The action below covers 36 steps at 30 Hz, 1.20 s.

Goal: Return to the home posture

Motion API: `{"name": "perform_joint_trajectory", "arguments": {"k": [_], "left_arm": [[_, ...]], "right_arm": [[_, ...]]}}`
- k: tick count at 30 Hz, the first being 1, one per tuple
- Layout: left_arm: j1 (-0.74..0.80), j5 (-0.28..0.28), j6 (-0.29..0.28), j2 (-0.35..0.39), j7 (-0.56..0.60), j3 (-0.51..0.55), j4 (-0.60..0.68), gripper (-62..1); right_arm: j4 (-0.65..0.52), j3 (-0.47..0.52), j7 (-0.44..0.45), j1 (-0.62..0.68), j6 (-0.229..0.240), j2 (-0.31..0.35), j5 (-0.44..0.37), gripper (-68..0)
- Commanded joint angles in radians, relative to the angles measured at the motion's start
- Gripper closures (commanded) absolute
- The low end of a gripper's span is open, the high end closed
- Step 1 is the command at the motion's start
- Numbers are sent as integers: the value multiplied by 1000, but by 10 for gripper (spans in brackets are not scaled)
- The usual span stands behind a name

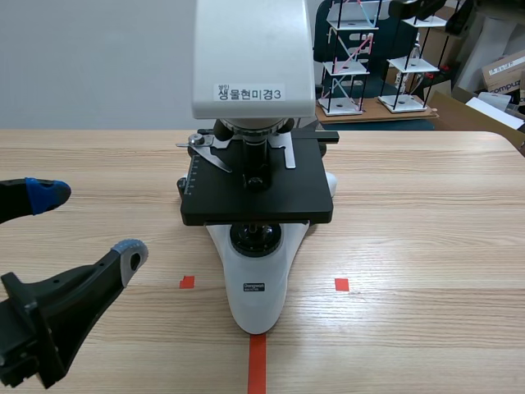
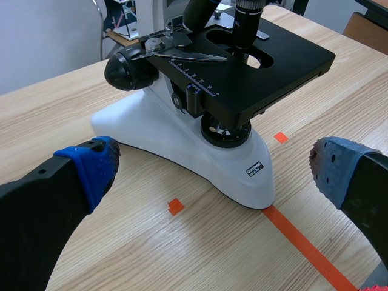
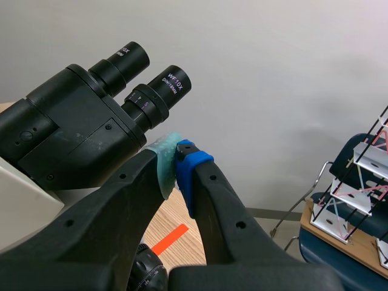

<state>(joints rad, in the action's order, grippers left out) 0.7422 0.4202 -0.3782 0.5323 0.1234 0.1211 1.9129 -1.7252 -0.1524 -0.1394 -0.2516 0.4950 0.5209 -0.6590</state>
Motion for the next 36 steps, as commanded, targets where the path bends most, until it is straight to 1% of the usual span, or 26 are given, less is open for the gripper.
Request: {"name": "perform_joint_trajectory", "arguments": {"k": [1, 8, 11, 15, 19, 22, 23, 25, 28, 30, 31, 32, 34, 36], "left_arm": [[2, 6, -2, 0, 14, 4, 13, -623], [2, 6, -2, 0, 14, 4, 13, -623], [3, 6, -2, 0, 14, 4, 13, -623], [3, 6, -2, 0, 14, 4, 13, -623], [3, 6, -2, 0, 14, 4, 13, -623], [3, 6, -2, 0, 14, 4, 13, -623], [3, 6, -2, 0, 14, 4, 13, -623], [3, 6, -2, 0, 14, 4, 13, -623], [3, 6, -2, 0, 14, 4, 13, -623], [3, 6, -2, 0, 14, 4, 13, -623], [3, 6, -2, 0, 14, 4, 13, -623], [3, 6, -2, 0, 14, 4, 13, -623], [3, 6, -2, 0, 14, 4, 13, -623], [3, 6, -2, 0, 14, 4, 13, -623]], "right_arm": [[-16, 7, 14, -22, 0, 0, -7, 4], [-17, 8, 14, -13, 0, 3, 0, 4], [-37, 40, 15, 43, 0, 16, -1, 1], [-105, 134, 71, 193, 0, 43, -1, -20], [-177, 259, 121, 375, 0, 47, 0, -25], [-208, 341, 185, 515, 0, 47, 0, -26], [-211, 364, 214, 560, 1, 47, 0, -43], [-211, 403, 277, 646, 1, 47, 0, -124], [-211, 439, 355, 758, 4, 47, 0, -315], [-211, 445, 390, 823, 3, 47, 0, -443], [-211, 445, 401, 851, -1, 47, 3, -489], [-211, 445, 410, 877, 0, 46, 6, -515], [-211, 445, 430, 923, 0, 37, 32, -534], [-211, 441, 460, 957, 0, 18, 93, -552]]}}
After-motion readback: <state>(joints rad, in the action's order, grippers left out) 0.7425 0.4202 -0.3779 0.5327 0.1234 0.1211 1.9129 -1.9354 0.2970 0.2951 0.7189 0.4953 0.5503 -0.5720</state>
